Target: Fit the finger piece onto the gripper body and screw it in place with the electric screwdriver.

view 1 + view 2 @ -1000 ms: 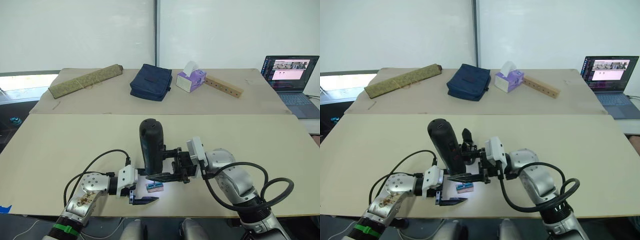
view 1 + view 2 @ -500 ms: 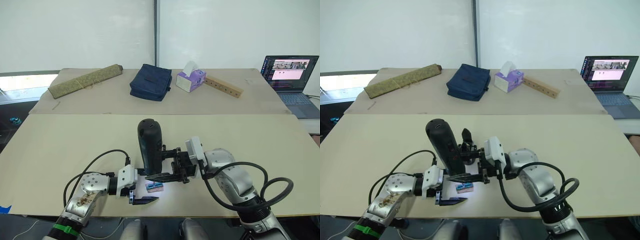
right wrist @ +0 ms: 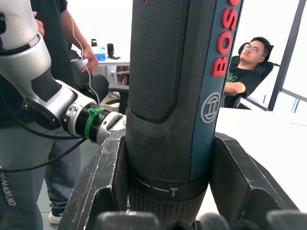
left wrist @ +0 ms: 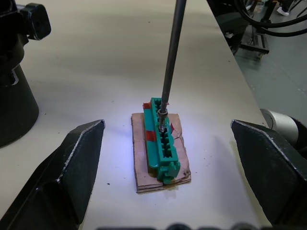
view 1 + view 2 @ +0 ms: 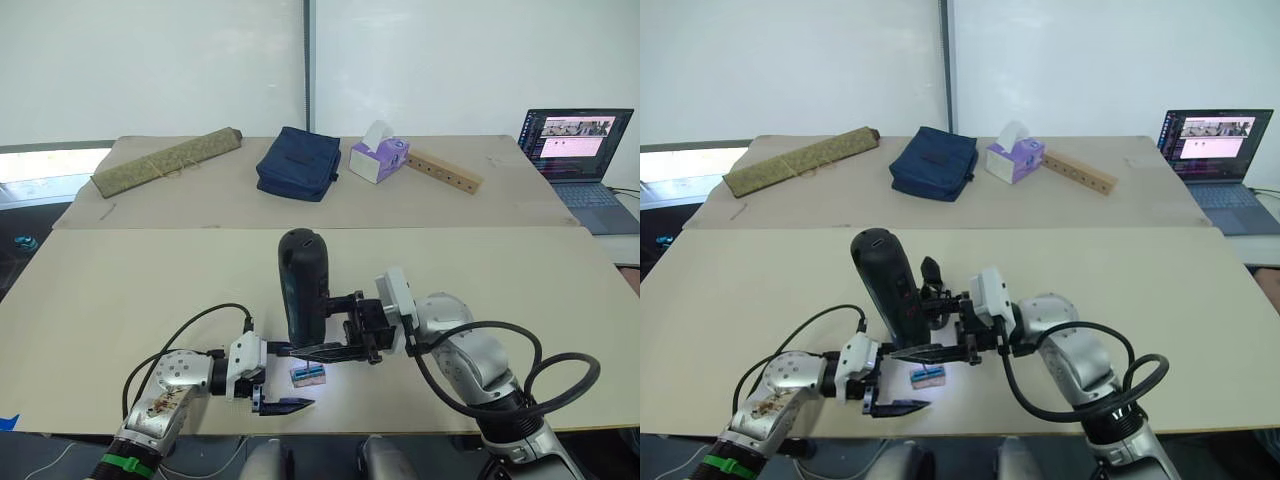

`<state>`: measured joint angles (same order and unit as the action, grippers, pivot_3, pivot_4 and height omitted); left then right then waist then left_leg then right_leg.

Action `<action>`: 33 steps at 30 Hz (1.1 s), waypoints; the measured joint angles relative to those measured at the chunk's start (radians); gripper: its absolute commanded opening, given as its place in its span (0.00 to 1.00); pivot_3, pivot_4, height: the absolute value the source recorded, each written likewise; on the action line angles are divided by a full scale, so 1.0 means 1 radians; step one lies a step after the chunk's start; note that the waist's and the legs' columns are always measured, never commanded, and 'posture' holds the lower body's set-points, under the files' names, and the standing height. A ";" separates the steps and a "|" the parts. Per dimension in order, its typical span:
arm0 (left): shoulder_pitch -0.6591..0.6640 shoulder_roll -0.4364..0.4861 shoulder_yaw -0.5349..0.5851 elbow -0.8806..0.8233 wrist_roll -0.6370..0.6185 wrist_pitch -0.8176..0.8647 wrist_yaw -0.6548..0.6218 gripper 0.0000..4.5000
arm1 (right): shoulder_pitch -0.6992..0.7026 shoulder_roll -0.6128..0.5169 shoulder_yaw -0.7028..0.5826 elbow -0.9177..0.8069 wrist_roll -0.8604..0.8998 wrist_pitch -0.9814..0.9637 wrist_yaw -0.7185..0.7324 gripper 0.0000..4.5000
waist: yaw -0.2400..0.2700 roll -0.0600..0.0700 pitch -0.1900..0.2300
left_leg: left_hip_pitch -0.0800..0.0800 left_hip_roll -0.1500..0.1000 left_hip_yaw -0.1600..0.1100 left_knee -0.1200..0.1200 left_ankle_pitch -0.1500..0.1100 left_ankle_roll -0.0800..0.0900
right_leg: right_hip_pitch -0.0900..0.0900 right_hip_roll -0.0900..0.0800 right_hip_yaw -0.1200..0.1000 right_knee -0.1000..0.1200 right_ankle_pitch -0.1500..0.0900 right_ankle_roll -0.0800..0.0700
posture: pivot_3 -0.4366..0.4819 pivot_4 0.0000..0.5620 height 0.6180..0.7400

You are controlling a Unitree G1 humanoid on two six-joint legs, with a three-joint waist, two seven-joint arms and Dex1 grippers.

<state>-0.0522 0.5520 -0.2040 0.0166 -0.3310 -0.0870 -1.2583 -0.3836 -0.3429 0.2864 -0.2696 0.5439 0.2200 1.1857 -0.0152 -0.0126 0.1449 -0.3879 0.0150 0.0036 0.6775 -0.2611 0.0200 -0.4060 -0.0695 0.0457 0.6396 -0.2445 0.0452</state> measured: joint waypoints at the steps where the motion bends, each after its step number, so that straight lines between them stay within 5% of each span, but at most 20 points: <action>1: 0.001 -0.001 0.003 0.001 -0.004 -0.002 -0.002 0.99 | -0.002 0.000 -0.002 -0.004 0.009 0.004 -0.002 0.43 | 0.000 0.000 0.000 | 0.000 0.000 0.000 0.000 0.000 0.000 | 0.000 0.000 0.000 0.000 0.000 0.000 | 0.48 0.27 1.00; 21: 0.030 0.069 0.193 -0.160 -0.204 0.084 -0.008 0.99 | -0.066 -0.076 -0.138 -0.158 0.157 0.163 -0.096 0.43 | 0.000 -0.003 0.003 | -0.001 -0.001 -0.001 0.000 0.000 0.000 | 0.000 -0.004 -0.002 -0.001 0.000 0.000 | 0.48 0.27 1.00; 33: -0.031 0.097 0.261 -0.066 -0.192 0.186 0.046 0.99 | -0.070 -0.162 -0.234 -0.213 0.228 0.213 -0.150 0.43 | 0.001 -0.004 0.007 | -0.001 -0.001 -0.001 0.000 0.000 0.000 | 0.000 -0.003 -0.003 -0.002 0.000 0.000 | 0.48 0.27 1.00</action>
<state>-0.0831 0.6493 0.0573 -0.0498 -0.5228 0.0986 -1.2125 -0.4532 -0.5049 0.0526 -0.4827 0.7718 0.4327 1.0360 -0.0143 -0.0168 0.1515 -0.3893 0.0139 0.0028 0.6775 -0.2611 0.0201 -0.4061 -0.0726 0.0428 0.6381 -0.2446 0.0455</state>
